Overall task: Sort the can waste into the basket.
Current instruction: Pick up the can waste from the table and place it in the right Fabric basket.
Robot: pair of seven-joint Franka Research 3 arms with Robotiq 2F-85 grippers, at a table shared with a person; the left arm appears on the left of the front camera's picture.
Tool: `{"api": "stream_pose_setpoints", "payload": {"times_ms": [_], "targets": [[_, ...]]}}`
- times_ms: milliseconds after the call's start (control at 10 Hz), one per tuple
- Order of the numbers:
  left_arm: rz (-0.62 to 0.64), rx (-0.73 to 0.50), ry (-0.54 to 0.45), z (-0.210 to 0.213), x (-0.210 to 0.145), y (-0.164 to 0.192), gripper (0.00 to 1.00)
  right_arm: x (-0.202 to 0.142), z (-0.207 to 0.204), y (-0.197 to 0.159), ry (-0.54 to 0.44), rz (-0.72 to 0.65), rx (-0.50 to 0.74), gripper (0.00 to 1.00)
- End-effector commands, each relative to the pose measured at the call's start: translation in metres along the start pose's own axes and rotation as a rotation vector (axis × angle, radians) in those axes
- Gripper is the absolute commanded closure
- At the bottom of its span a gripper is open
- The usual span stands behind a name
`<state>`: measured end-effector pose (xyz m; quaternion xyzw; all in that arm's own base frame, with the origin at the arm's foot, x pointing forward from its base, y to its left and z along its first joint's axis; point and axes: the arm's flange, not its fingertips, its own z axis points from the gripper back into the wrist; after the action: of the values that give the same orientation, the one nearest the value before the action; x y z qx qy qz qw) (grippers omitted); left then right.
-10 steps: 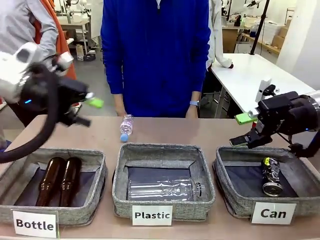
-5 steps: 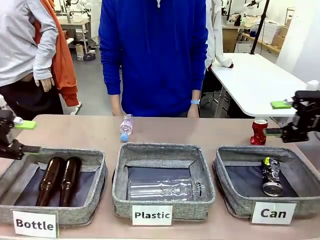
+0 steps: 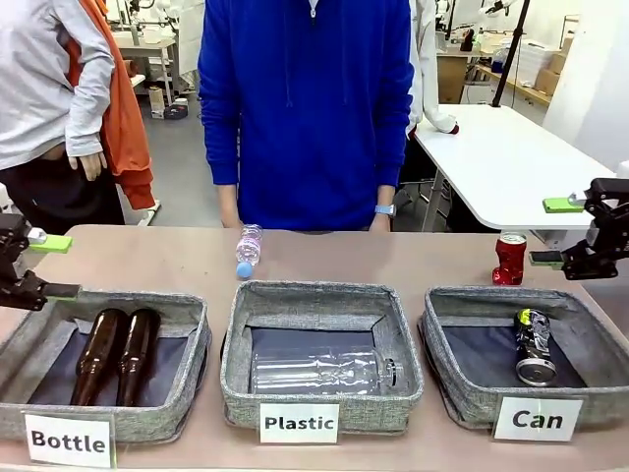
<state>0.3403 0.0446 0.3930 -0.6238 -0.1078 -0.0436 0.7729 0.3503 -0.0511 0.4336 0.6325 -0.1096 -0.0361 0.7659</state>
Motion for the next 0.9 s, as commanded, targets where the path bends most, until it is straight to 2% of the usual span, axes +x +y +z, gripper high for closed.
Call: {"api": "stream_pose_setpoints", "payload": {"times_ms": [0,800], "targets": [[0.013,-0.003,0.008,0.0006,-0.0015,-0.0052,0.00,-0.0007,-0.0023,0.0012,0.009,0.001,0.007,0.00],[0.013,-0.003,0.008,0.0006,-0.0015,-0.0052,0.00,-0.0004,-0.0019,0.0005,0.007,0.001,0.003,0.00]]}}
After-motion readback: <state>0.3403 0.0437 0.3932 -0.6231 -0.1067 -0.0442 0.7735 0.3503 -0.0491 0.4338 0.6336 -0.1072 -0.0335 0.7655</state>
